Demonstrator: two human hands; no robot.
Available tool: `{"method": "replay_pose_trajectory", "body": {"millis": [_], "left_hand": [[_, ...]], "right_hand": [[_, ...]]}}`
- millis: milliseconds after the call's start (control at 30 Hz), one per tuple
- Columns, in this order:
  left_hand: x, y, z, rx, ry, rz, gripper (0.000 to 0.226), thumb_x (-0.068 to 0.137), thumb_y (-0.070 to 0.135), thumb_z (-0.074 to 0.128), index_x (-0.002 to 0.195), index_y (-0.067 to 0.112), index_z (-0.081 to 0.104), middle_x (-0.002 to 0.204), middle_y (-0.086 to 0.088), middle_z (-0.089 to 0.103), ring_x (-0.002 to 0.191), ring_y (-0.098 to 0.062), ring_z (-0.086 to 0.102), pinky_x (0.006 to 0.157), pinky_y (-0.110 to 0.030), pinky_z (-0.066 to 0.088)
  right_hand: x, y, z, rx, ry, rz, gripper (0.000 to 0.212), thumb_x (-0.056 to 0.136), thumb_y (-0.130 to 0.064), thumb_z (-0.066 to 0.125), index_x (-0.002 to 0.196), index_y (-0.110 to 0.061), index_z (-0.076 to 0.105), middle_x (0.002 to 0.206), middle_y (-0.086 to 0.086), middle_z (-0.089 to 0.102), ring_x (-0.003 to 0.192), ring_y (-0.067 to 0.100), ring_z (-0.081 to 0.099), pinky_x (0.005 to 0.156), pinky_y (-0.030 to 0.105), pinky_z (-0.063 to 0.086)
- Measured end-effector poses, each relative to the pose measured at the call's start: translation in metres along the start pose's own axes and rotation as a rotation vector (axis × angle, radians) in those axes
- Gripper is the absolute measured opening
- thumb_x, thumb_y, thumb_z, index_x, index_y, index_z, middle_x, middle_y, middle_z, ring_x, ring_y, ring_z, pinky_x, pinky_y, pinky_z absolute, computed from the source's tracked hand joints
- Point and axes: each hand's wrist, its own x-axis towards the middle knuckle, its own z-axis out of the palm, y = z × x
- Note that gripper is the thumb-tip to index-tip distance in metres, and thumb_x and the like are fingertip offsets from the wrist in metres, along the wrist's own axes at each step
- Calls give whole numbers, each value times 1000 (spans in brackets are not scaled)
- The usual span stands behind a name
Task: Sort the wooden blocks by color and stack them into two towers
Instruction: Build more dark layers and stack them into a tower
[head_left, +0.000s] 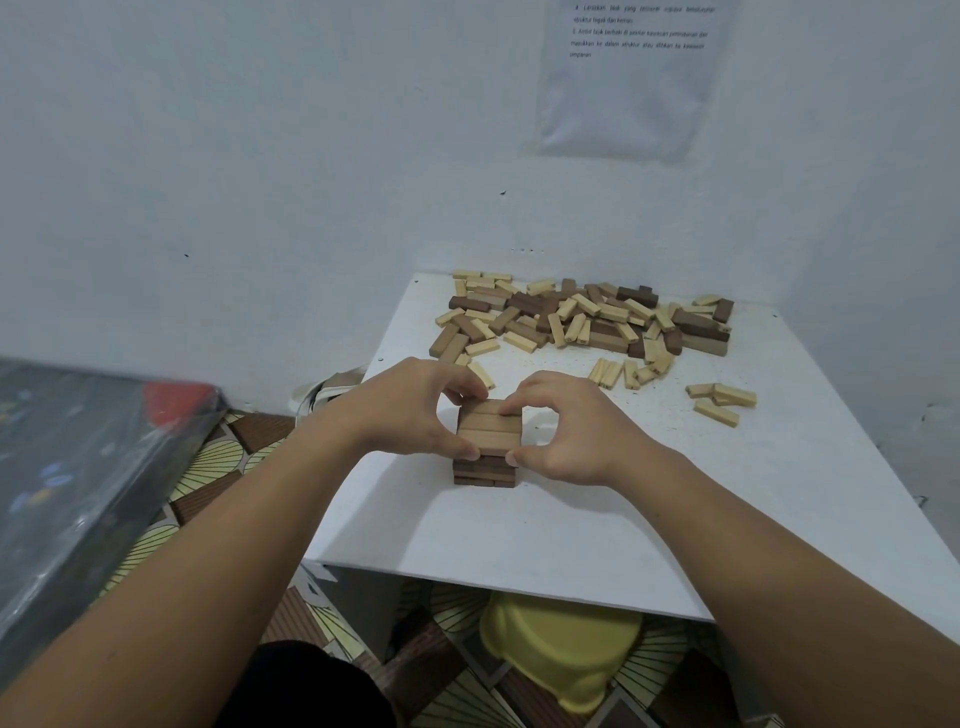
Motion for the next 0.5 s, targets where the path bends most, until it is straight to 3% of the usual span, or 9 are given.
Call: {"method": "replay_pose_trajectory", "body": {"millis": [267,367,500], "left_hand": [[0,-2,-1,-1,-14,0,62,69,45,92,124,39,65,117,22,65,113,5,58,99,-31,51],[0,-2,-1,-8,-11,0,60,69,44,92,123,38,66,116,22,65,113,5,58,96,-29,51],[1,-2,0,9,-8,7,59,70,43,92,123,38,66,116,23,65,112,7,56,85,-16,45]], "right_hand": [[2,-2,2,-1,-13,11,51,65,-37,87,114,-33,75,111,-19,60,108,8,56,96,40,50],[3,-2,2,0,-18,13,51,64,-37,86,114,-33,75,111,-18,61,108,8,56,96,40,50],[3,-2,2,-1,-24,18,51,63,-39,86,113,-33,75,108,-19,60,106,8,56,94,41,51]]}}
